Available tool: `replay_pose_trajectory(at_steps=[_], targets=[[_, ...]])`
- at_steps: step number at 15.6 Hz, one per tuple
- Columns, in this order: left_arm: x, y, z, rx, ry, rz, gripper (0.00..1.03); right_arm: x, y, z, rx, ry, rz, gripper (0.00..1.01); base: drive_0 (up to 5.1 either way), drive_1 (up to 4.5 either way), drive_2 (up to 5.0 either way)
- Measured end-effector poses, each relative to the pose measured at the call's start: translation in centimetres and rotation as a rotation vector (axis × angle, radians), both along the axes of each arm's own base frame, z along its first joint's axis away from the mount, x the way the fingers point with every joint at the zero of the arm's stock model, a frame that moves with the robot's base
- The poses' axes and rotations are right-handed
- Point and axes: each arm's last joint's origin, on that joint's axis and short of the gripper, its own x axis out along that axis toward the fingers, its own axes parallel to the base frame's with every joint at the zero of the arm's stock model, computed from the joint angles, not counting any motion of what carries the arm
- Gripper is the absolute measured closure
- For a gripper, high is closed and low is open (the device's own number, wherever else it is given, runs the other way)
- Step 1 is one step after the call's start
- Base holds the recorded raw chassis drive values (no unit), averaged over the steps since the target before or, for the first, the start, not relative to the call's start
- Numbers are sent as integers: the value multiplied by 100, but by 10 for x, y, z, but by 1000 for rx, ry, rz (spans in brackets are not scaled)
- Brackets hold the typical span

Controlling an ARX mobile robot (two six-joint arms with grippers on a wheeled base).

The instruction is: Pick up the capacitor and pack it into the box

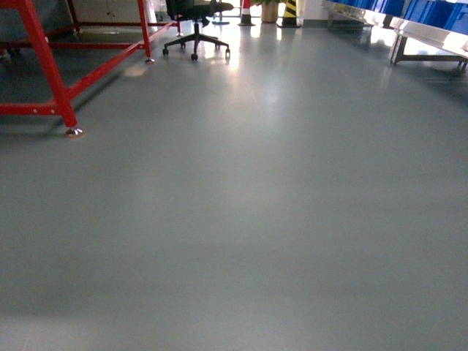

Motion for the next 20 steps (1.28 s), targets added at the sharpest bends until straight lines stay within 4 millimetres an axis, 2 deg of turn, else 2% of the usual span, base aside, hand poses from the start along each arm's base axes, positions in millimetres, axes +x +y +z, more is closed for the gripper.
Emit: replay_pose_trajectory(at_steps=[20], targets=[[0,0,0,0,0,0,59,0,0,0,0,3,0,3,-509,237,237]])
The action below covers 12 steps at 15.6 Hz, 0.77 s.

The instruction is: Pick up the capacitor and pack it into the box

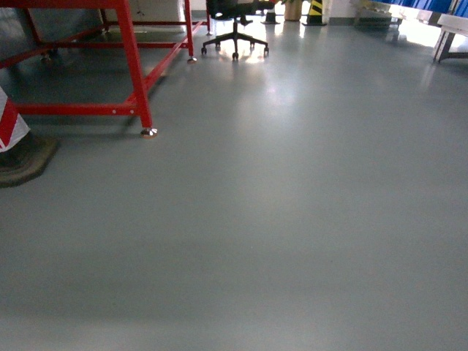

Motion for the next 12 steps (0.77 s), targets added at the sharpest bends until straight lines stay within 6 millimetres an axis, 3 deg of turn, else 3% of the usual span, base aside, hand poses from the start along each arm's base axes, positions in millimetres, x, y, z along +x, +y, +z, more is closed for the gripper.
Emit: replay_pose_trajectory(at_steps=[12], targets=[[0,0,0,0,1,0,59,0,0,0,0,3,-1,3,-507,239,239]])
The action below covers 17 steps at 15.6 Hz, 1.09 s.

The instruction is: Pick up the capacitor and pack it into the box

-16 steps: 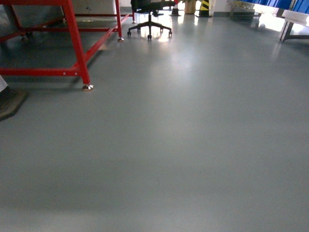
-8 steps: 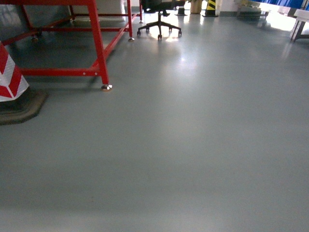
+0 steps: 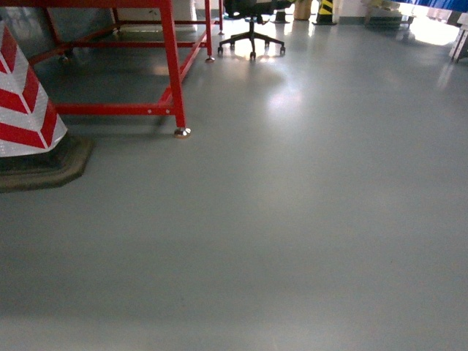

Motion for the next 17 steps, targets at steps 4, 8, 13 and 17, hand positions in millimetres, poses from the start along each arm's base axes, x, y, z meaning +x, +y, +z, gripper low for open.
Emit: replay_pose_trajectory(at_steps=[4,8,13,17], targets=[[0,0,0,0,-3,0,59,0,0,0,0,-3,0,3,-504,242,242],[0,0,0,0,2,2,59,0,0,0,0,-3,0,3,-504,242,242],[0,0,0,0,1,2,59,0,0,0,0,-4,0,3,-504,242,242],[0,0,0,0,2,2,60,0,0,1,0,-6,1,3,-496,250,250]])
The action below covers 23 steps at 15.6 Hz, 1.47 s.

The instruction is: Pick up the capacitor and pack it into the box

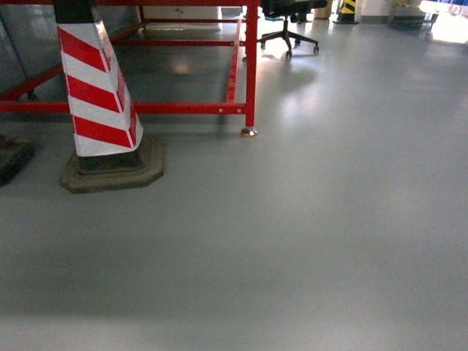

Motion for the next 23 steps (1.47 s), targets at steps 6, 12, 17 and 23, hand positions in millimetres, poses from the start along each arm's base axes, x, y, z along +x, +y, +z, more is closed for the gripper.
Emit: replay_pose_trajectory(at_steps=[6,12,17,23], targets=[[0,0,0,0,-1,-1,60,0,0,0,0,-1,0,3,-504,241,241],[0,0,0,0,-1,-2,60,0,0,0,0,1,0,3,-504,242,242],[0,0,0,0,-5,-1,60,0,0,0,0,2,-1,3,-504,242,242],[0,0,0,0,1,3,60,0,0,0,0,1,2,3,-504,242,242]])
